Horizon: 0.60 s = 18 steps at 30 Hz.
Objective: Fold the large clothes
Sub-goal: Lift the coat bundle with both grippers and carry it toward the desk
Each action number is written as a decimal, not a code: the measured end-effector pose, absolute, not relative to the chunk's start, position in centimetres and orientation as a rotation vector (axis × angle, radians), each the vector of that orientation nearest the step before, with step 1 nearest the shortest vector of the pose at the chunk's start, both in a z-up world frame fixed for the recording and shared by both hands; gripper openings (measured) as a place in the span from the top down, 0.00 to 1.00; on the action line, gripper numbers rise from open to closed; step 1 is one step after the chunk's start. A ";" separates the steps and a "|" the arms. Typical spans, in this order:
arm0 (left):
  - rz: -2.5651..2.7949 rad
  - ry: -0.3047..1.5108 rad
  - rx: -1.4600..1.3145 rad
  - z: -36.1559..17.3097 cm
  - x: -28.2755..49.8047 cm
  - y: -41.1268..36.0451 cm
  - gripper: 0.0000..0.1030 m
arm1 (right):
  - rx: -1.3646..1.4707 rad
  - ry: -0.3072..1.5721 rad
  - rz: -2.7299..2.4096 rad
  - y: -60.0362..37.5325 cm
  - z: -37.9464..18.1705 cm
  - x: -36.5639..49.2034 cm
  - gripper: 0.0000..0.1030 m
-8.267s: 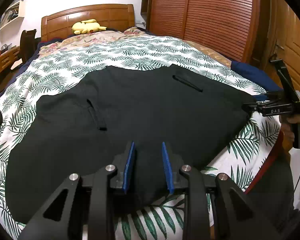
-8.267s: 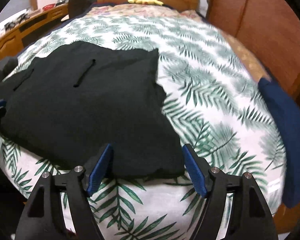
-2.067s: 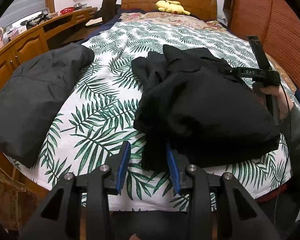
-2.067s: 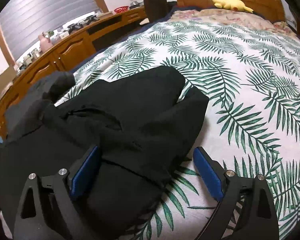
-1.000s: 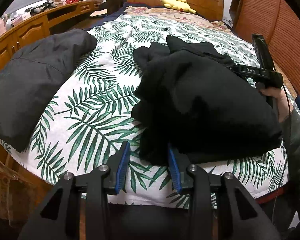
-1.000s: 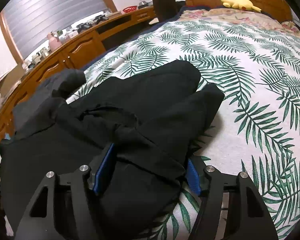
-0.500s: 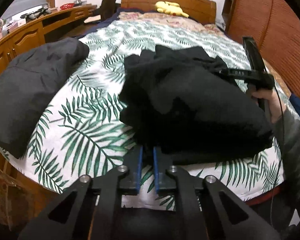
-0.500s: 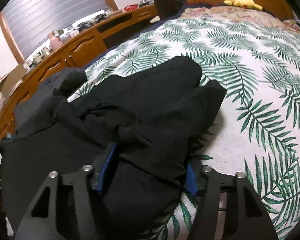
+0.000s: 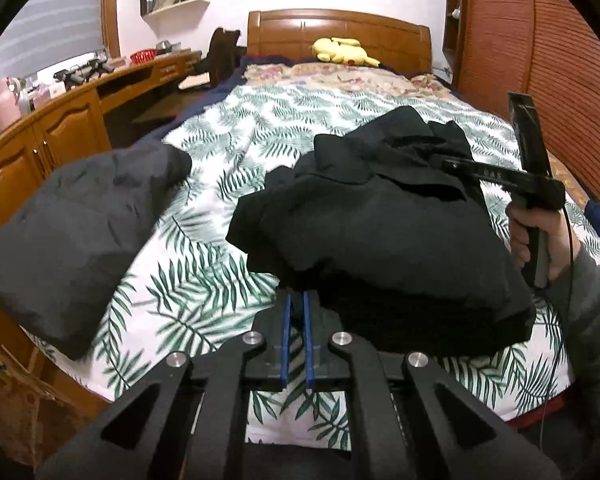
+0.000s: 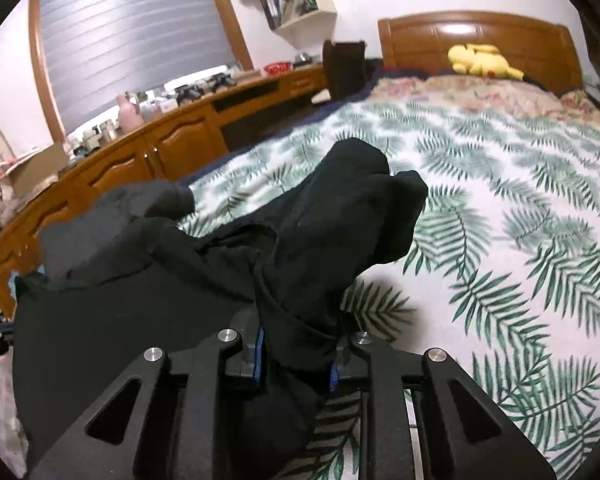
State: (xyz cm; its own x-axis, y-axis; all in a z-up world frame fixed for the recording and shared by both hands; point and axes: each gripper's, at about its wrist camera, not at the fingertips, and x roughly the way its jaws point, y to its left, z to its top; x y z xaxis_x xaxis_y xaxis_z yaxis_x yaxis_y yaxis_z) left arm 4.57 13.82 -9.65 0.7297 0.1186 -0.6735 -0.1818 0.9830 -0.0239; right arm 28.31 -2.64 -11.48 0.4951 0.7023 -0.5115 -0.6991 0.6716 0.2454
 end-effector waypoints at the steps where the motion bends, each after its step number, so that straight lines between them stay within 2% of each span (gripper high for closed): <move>1: 0.167 0.728 -0.088 -9.5 4.6 13.8 0.98 | 0.006 0.617 0.850 -2.7 -11.3 28.2 0.81; 12: 0.133 0.612 -0.094 -8.6 3.4 15.8 0.98 | -0.064 0.577 0.829 -1.7 -10.2 26.3 0.81; 18: 0.084 0.607 -0.101 -9.5 2.8 18.1 0.98 | -0.128 0.565 0.789 0.9 -9.6 24.6 0.82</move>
